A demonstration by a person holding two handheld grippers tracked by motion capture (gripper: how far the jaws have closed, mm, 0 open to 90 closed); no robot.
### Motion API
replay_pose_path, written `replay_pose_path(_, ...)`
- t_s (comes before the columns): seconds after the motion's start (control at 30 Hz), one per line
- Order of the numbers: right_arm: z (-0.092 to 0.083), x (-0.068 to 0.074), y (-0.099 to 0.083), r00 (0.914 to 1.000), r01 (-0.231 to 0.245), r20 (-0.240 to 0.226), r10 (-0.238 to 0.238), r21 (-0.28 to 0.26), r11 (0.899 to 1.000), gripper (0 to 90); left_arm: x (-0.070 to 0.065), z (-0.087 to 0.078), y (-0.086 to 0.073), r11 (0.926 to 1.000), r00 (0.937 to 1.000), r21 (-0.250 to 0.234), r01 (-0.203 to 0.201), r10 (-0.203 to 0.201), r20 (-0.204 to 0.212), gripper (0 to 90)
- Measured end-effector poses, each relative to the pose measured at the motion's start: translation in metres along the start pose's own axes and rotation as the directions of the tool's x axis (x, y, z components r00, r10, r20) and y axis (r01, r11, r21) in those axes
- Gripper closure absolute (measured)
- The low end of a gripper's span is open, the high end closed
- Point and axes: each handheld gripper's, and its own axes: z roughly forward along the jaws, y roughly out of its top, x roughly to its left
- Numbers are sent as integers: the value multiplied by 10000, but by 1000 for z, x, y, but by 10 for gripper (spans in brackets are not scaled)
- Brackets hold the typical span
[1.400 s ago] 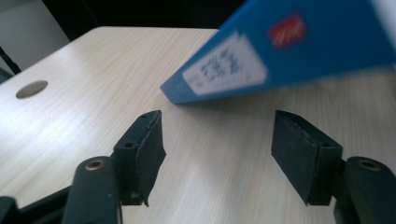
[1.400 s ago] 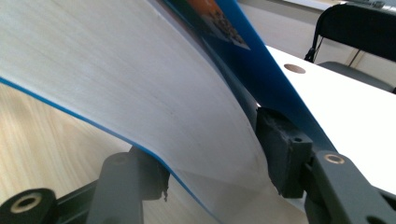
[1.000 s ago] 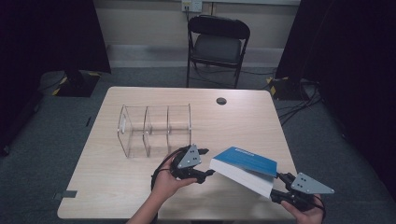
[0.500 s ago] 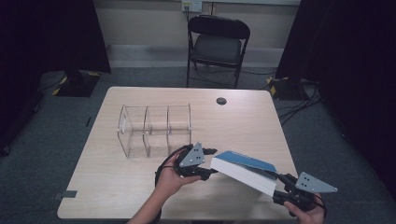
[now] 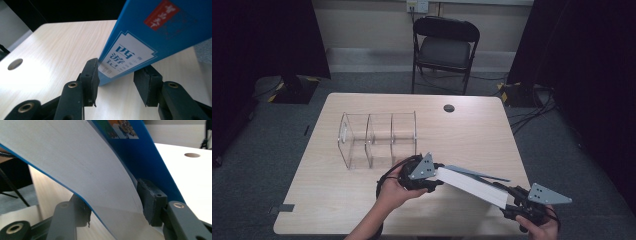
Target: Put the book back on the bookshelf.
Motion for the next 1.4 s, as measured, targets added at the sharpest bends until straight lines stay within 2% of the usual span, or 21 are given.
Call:
replay_pose_path(0.13,3,1,2,9992,-159,-373,160,45,9999,478,-3,-7,3,9990,9993,251,380,-380,-17,557)
replay_pose_path(0.2,4,2,3,9992,-109,-375,111,69,9999,475,-3,-10,4,9987,9997,450,249,-246,-80,557)
replay_pose_path(0.23,4,3,4,9993,-26,-366,29,103,9999,473,-3,-11,4,9981,9990,413,451,-449,-51,557)
replay_pose_path(0.4,6,8,8,9976,682,-95,-679,429,9967,458,-2,-13,5,9960,9972,496,744,-747,34,563)
replay_pose_path(0.47,8,9,9,9952,982,-30,-982,495,9939,452,1,-18,3,9942,9938,-83,1076,-1073,287,706)
replay_pose_path(0.5,10,11,9,9917,1283,-21,-1284,492,9905,460,1,-19,3,9938,9943,-410,1034,-1021,313,730)
replay_pose_path(0.53,16,13,11,9879,1549,45,-1553,461,9868,465,-1,-18,6,9987,9988,-170,482,-480,109,707)
replay_pose_path(0.6,19,15,13,9855,1698,-19,-1699,369,9848,491,-1,-18,7,9988,9986,-8,487,-487,206,679)
replay_pose_path(0.63,20,19,17,9764,2149,17,-2158,847,9730,526,-1,-18,6,9984,9982,12,566,-567,214,657)
replay_pose_path(0.73,20,15,16,9812,1931,-127,-1927,702,9787,533,2,-14,-2,9977,9977,-300,612,-603,293,676)
replay_pose_path(0.77,20,12,16,9865,1634,-170,-1627,603,9847,532,2,-8,-9,9961,9956,-141,875,-870,342,607)
replay_pose_path(0.8,20,11,16,9882,1529,-131,-1524,587,9865,533,2,-8,-9,9961,9956,-141,875,-870,342,548)
replay_pose_path(0.83,20,11,16,9882,1529,-131,-1524,587,9865,533,2,-4,-13,9923,9913,81,1237,-1240,446,548)
replay_pose_path(0.93,20,9,16,9903,1379,-230,-1368,527,9890,533,4,5,-31,9831,9880,1055,1495,-1528,231,477)
replay_pose_path(0.97,20,9,16,9901,1393,-248,-1381,536,9888,534,5,8,-38,9748,9827,1346,1781,-1833,272,434)
replay_pose_path(1.0,20,8,16,9901,1382,-334,-1364,563,9888,533,6,12,-49,9659,9823,1830,1833,-1874,50,363)
replay_pose_path(1.07,20,8,16,9904,1361,-342,-1343,589,9889,533,6,14,-56,9625,9840,2070,1755,-1784,-48,363)
replay_pose_path(1.13,20,6,15,9920,1162,-549,-1133,525,9918,532,6,14,-69,9512,9824,2479,1837,-1864,-127,309)
replay_pose_path(1.27,20,3,16,9937,971,-620,-937,531,9939,531,6,11,-80,9439,9790,2624,2004,-2030,-175,300)
replay_pose_path(1.33,20,-1,17,9955,495,-830,-458,431,9978,531,5,8,-85,9385,9790,2812,2004,-2027,-214,295)
replay_pose_path(1.4,20,-2,17,9953,321,-926,-279,439,9985,532,4,5,-90,9324,9768,2940,2102,-2130,-229,296)
